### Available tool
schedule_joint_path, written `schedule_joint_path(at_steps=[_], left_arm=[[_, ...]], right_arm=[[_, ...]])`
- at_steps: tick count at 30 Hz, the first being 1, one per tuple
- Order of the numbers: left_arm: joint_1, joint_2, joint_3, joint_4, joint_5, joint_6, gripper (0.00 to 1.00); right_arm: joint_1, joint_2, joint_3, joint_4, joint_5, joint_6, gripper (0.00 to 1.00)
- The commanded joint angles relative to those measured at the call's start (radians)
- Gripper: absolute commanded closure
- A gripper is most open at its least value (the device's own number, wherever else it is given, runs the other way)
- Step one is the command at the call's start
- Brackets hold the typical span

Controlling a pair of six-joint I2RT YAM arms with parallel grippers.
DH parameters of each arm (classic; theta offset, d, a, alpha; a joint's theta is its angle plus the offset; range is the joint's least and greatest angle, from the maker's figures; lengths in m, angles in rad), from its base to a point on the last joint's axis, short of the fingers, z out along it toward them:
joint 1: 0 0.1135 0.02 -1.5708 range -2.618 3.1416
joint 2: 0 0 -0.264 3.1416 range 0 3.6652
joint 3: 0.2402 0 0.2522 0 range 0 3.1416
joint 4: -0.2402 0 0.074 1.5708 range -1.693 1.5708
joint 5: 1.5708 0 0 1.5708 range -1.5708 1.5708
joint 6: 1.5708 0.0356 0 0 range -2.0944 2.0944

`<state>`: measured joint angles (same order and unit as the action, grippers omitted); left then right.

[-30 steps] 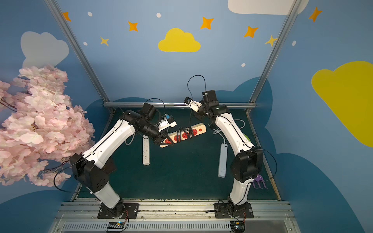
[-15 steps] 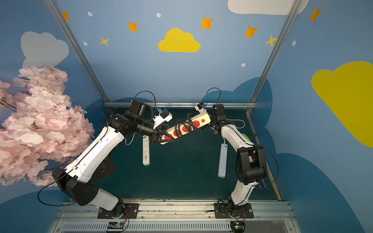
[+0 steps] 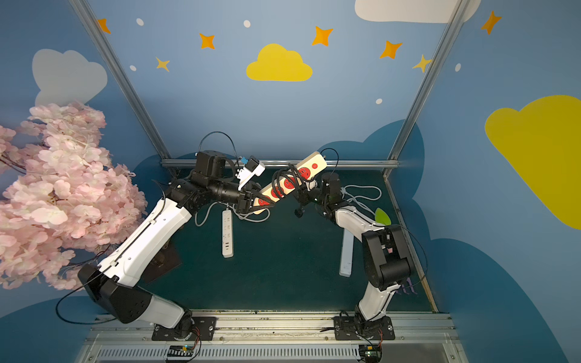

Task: Wrap the cord around the power strip
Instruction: Wrap the power cord around the power strip.

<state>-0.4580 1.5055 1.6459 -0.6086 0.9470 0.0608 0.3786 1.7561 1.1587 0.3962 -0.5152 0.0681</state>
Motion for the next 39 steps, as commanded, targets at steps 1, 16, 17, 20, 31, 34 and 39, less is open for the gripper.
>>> schedule_joint_path(at_steps=[1,16,17,20,31,34,39], left_arm=[[0.009,-0.039,0.048,0.136,0.016,-0.040,0.97],[0.235,0.077,-0.096,0.502,-0.356,-0.385,0.97],[0.242,0.095,-0.069,0.432,-0.413,-0.316,0.97],[0.236,0.161,0.026,0.209,-0.554,-0.095,0.97],[0.146,0.273,0.050,-0.184,-0.912,0.250,0.97],[0.074,0.294,0.053,-0.304,-0.851,0.277,0.97],[0.000,0.307,0.021,-0.468,-0.563,0.274,0.97]], right_arm=[[0.018,0.039,-0.025,0.122,0.107,0.037,0.66],[0.263,0.014,-0.041,-0.372,0.373,-0.147,1.00],[0.272,-0.005,-0.034,-0.452,0.415,-0.155,1.00],[0.302,-0.050,-0.016,-0.645,0.580,-0.245,1.00],[0.422,-0.221,0.019,-0.666,1.127,-0.674,1.00],[0.381,-0.216,0.108,-0.627,1.140,-0.810,1.00],[0.298,-0.162,0.275,-0.594,1.071,-0.944,1.00]])
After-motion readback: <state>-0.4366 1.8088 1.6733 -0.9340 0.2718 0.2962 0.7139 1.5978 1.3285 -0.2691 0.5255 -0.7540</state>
